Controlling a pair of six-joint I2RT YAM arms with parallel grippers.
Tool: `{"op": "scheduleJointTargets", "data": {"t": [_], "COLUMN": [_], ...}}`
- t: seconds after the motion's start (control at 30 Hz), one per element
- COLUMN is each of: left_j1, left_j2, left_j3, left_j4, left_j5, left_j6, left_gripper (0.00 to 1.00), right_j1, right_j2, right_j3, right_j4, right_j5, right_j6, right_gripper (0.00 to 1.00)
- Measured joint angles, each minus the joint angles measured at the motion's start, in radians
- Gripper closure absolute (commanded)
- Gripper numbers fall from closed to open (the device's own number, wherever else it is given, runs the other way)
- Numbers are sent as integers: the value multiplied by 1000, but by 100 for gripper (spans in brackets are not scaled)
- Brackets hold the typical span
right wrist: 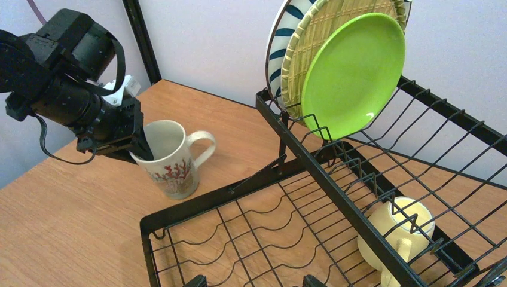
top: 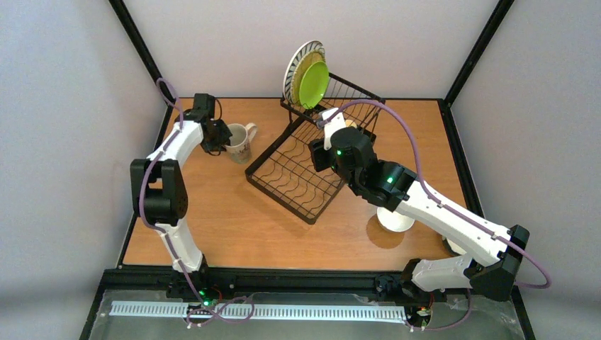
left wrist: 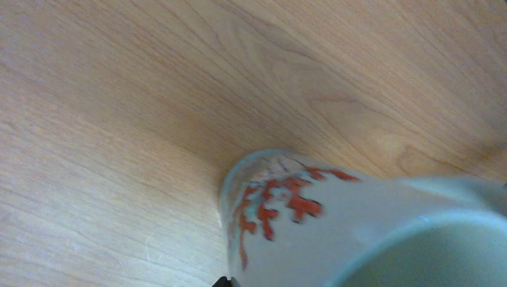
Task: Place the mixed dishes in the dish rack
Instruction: Grab the cup from the center of the board.
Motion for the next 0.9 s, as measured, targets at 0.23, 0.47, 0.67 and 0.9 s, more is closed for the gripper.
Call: {"op": "scheduleJointTargets", "data": {"t": [0.23, 0.47, 0.67, 0.9], "left_j1": [11, 13, 13, 9], "left_j2": [13, -11, -68, -232], "left_j3": [-26, -67, -151, -340], "left_j4": [18, 57, 127, 190], "left_j5": [-6, 2, 3, 3], "left_j6": [23, 24, 24, 40], "left_gripper": [100, 100, 100, 100], "right_j1": [-1, -6, -6, -6], "right_j2": [2, 3, 3, 6], "right_j3": [0, -4, -8, -3], "right_j4": [4, 7, 6, -12], "right_j5": [-7, -11, -25, -50], "right_j6": [0, 2, 6, 21], "right_gripper": [7, 8, 7, 6]}}
